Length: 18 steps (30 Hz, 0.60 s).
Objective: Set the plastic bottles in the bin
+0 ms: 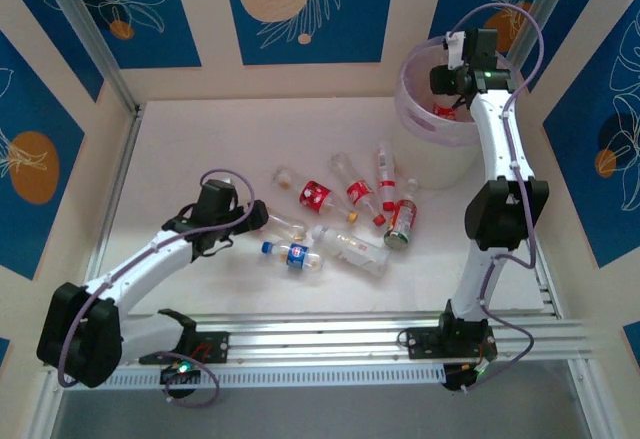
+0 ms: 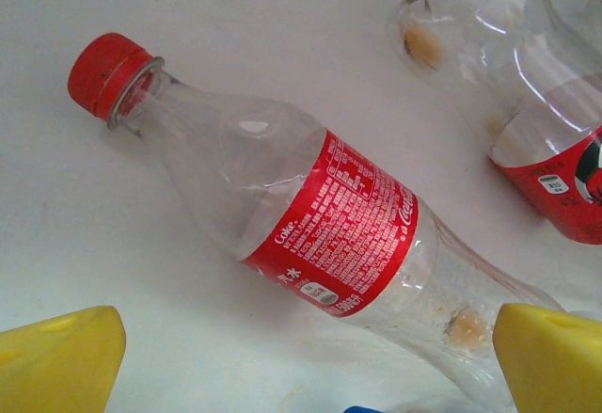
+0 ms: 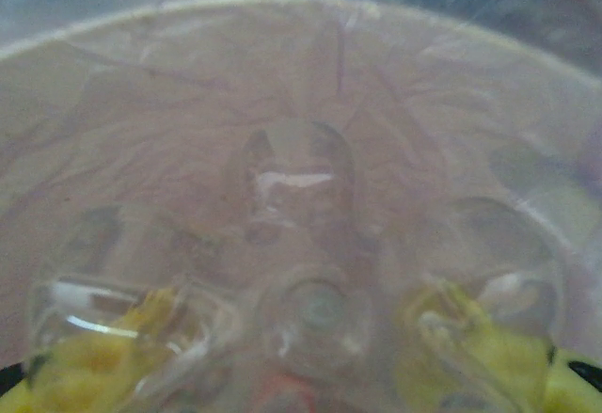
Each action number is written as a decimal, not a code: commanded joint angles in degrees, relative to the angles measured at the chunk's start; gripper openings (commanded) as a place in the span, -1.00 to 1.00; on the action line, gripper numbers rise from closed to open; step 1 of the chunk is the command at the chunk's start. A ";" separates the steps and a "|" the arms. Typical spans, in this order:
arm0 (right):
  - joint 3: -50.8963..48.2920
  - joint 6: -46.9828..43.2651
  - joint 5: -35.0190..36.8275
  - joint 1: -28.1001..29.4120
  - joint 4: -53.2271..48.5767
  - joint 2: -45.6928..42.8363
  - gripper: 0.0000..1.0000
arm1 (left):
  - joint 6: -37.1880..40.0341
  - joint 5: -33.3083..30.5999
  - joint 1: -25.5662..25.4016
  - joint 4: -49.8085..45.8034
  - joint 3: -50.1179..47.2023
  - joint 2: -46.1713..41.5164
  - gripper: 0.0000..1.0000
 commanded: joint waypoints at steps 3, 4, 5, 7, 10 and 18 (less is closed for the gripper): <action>3.18 2.56 -2.72 -0.37 -7.39 3.80 -0.79 | -0.04 1.10 0.92 1.73 0.33 1.04 1.00; 3.64 2.78 -2.92 -0.33 -8.19 4.64 -0.79 | 0.10 1.20 0.92 1.69 0.34 1.18 1.00; 4.13 2.89 -3.40 -0.33 -8.91 5.40 -0.78 | 0.21 1.28 0.96 1.69 0.37 1.29 1.00; 4.33 3.33 -3.81 -0.24 -9.67 6.39 -0.77 | 0.41 1.20 1.08 1.62 0.43 1.38 1.00; 4.01 3.96 -4.44 -0.24 -9.81 7.25 -0.67 | 0.49 1.29 1.18 1.76 0.30 1.71 1.00; 4.80 5.10 -5.16 -0.24 -9.83 7.61 -0.25 | 0.56 1.99 1.36 2.17 0.65 2.82 1.00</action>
